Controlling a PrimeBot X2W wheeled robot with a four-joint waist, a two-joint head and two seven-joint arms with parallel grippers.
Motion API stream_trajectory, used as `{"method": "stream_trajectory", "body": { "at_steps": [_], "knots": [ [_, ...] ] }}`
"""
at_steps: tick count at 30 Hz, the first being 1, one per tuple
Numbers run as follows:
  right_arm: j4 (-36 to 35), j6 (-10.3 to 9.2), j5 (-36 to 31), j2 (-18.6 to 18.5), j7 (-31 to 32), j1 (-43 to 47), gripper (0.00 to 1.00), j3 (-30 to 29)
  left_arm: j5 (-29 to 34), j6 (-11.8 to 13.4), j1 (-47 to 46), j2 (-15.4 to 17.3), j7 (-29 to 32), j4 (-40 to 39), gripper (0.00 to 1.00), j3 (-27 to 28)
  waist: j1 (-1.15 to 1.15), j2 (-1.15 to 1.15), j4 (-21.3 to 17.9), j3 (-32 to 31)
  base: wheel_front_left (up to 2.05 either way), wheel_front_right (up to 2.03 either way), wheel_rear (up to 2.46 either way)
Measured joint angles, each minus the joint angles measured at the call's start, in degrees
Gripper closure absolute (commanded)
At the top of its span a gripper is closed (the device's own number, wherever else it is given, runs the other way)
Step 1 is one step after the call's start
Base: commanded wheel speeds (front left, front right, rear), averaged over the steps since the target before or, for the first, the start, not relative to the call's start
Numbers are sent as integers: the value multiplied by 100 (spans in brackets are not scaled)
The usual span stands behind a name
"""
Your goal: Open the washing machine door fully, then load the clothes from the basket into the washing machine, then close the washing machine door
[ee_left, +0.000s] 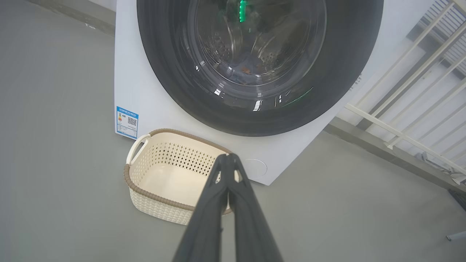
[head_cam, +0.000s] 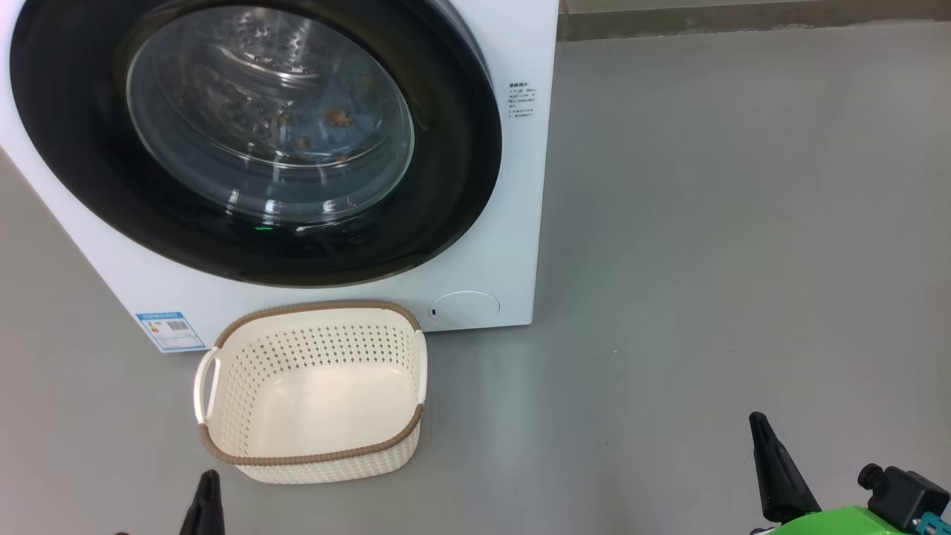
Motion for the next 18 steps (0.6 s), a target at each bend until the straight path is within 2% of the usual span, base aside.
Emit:
{"method": "stream_trajectory", "body": {
  "at_steps": [18],
  "knots": [
    [56,0,1089,-32,279,-119,100,-43,-1144,0,-157,41,289,104,100,7,0,0,-7,-1,0,0,0]
  ]
}}
